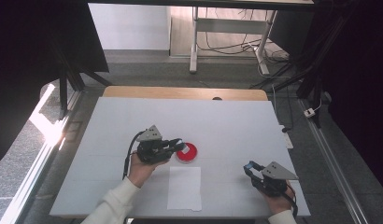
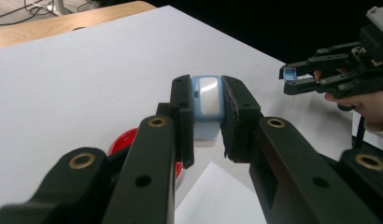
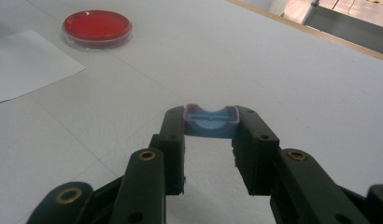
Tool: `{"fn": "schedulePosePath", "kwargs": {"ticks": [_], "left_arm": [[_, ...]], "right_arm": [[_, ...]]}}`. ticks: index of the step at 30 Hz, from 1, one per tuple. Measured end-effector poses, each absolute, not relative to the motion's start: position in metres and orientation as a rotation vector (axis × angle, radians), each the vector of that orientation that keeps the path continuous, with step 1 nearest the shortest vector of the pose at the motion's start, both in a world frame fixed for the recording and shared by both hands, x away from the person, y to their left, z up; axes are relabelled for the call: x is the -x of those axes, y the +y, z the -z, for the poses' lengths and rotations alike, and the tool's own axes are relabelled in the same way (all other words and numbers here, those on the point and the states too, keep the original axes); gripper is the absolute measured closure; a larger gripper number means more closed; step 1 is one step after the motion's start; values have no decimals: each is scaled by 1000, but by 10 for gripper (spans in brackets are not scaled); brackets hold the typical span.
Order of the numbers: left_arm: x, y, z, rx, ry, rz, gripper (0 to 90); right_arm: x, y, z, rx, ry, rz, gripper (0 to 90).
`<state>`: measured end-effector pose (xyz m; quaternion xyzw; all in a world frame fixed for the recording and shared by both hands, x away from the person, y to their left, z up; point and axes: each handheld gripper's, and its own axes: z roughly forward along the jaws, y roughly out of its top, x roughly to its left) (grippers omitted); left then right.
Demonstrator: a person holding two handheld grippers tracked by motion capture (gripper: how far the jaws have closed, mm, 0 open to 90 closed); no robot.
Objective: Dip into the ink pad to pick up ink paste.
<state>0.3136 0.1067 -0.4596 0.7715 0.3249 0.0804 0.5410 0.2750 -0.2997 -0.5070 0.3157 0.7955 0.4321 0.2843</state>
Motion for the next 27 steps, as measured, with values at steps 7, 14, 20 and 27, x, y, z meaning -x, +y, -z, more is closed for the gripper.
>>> {"fn": "schedulePosePath", "kwargs": {"ticks": [7, 14, 20, 27], "left_arm": [[-315, 107, 460, -1848, 776, -217, 758], [-319, 107, 458, -1855, 773, -219, 758], [-324, 105, 457, -1877, 773, -241, 758], [-332, 98, 455, -1913, 768, -249, 757]], "right_arm": [[-276, -300, 507, -846, 2127, -1152, 650], [-276, -300, 507, -847, 2128, -1143, 650], [-276, -299, 507, -842, 2131, -1141, 650], [-275, -298, 506, -838, 2129, -1145, 650]]}}
